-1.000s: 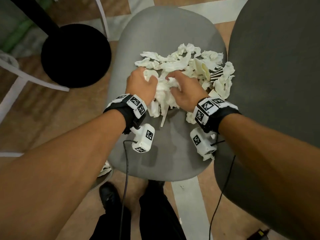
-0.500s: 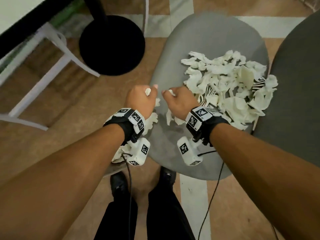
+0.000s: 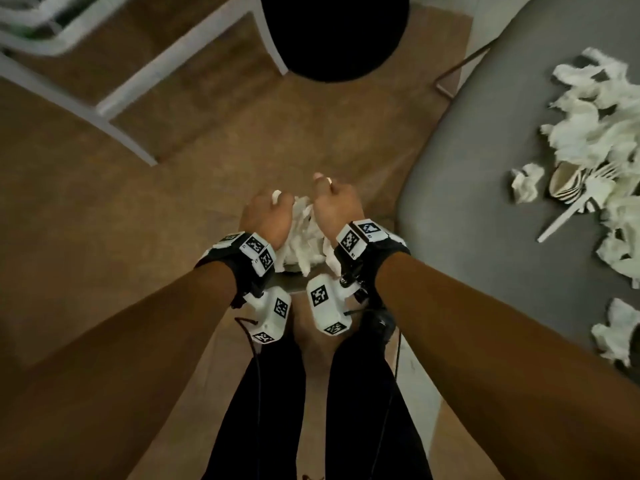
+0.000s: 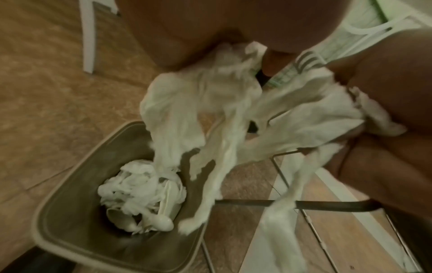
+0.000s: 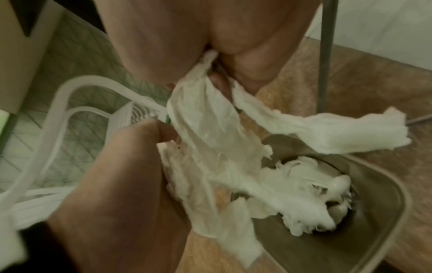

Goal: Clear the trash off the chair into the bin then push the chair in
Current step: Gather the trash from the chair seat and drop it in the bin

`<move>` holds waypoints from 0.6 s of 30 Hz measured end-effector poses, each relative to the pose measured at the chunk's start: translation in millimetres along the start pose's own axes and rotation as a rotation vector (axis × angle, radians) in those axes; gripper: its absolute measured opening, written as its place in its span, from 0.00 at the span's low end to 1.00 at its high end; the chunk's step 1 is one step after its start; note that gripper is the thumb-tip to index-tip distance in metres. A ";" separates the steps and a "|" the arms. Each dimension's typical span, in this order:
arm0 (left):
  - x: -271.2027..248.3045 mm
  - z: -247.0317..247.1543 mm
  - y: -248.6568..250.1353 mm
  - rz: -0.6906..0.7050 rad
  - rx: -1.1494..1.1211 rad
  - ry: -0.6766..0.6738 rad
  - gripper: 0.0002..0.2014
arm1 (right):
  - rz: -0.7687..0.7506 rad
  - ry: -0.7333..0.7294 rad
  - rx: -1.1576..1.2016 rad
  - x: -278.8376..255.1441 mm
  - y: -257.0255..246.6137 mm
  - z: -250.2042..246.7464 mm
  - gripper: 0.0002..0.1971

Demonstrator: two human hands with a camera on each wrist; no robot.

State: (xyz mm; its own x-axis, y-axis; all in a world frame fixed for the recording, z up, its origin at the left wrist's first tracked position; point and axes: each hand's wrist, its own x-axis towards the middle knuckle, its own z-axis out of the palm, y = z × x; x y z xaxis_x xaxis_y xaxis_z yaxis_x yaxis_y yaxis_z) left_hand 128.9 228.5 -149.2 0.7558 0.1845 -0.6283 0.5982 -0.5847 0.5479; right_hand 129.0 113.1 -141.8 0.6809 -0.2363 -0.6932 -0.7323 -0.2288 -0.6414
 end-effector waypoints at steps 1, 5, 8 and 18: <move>5.1 2.0 -12.7 -0.067 -0.033 -0.035 0.18 | 0.044 -0.010 0.022 1.2 4.7 7.7 0.21; 22.4 21.8 -56.6 -0.125 -0.060 -0.106 0.15 | 0.161 -0.076 0.076 12.7 31.5 38.4 0.13; 32.2 43.1 -83.5 -0.141 -0.001 -0.155 0.14 | 0.199 -0.081 0.061 19.1 57.7 54.8 0.08; 45.3 36.3 -122.0 -0.074 0.300 -0.256 0.20 | 0.235 -0.252 -0.265 32.0 108.0 73.4 0.43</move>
State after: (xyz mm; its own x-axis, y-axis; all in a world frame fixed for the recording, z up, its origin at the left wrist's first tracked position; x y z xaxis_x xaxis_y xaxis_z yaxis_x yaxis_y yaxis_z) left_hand 80.5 279.5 -264.6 0.6000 0.0544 -0.7982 0.5155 -0.7892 0.3337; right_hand 71.2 150.2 -257.3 0.4485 -0.0807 -0.8901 -0.8181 -0.4382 -0.3725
